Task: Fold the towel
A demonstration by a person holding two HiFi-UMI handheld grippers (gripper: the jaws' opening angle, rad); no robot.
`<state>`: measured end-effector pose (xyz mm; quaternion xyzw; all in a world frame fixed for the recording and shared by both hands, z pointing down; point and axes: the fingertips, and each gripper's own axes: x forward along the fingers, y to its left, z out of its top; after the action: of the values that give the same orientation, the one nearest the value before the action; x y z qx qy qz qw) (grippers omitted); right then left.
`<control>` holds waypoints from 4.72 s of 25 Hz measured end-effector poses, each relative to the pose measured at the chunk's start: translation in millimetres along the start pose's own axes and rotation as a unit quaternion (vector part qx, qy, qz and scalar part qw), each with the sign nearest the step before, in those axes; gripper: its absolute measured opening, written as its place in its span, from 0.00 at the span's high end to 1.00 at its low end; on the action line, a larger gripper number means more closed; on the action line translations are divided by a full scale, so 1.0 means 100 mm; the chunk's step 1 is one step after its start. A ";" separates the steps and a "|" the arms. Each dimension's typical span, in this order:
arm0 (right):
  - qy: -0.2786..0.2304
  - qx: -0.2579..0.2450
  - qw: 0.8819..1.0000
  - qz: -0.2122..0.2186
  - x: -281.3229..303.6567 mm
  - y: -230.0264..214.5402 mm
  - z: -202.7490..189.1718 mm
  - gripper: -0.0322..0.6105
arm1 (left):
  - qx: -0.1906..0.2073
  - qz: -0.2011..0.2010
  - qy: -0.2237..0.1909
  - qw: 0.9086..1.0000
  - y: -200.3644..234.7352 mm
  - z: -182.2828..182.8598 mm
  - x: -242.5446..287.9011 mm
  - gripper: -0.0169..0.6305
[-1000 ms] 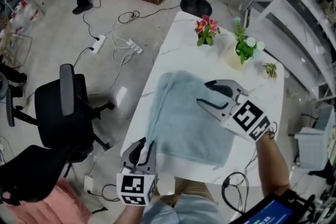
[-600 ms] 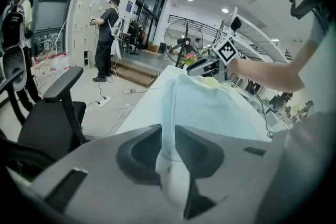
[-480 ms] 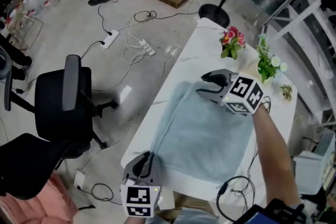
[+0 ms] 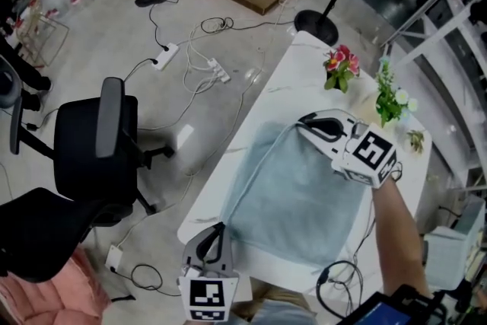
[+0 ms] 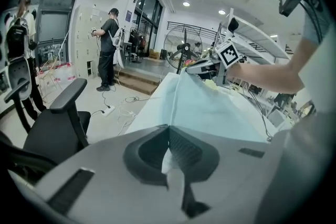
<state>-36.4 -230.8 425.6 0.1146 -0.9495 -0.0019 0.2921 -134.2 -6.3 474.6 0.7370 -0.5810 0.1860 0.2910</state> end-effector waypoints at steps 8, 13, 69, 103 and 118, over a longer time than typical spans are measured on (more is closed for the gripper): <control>0.024 -0.021 0.999 -0.043 -0.04 -0.13 0.13 0.89 | -0.026 -0.033 0.001 0.999 -0.17 -0.07 0.12 0.82; 0.019 -0.017 1.000 -0.017 0.09 -0.09 0.04 0.89 | -0.022 -0.012 0.011 1.000 -0.06 -0.09 0.26 0.80; 0.050 0.121 0.983 -0.126 -0.35 -0.06 -0.07 0.64 | 0.094 -0.061 0.034 0.993 0.23 0.32 0.23 0.90; 0.051 0.395 0.885 -0.241 -2.06 2.27 -1.99 0.67 | 0.231 -0.145 0.114 0.955 -0.98 -0.31 0.16 0.95; -0.001 0.612 0.745 -0.265 -1.89 1.88 -2.41 0.89 | 0.183 -0.198 0.012 0.963 -0.55 0.27 -0.47 0.95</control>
<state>208.5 9.0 533.4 0.5159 -0.6785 0.5020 0.1465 -95.1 19.4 413.5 0.8758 -0.3760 0.2362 0.1890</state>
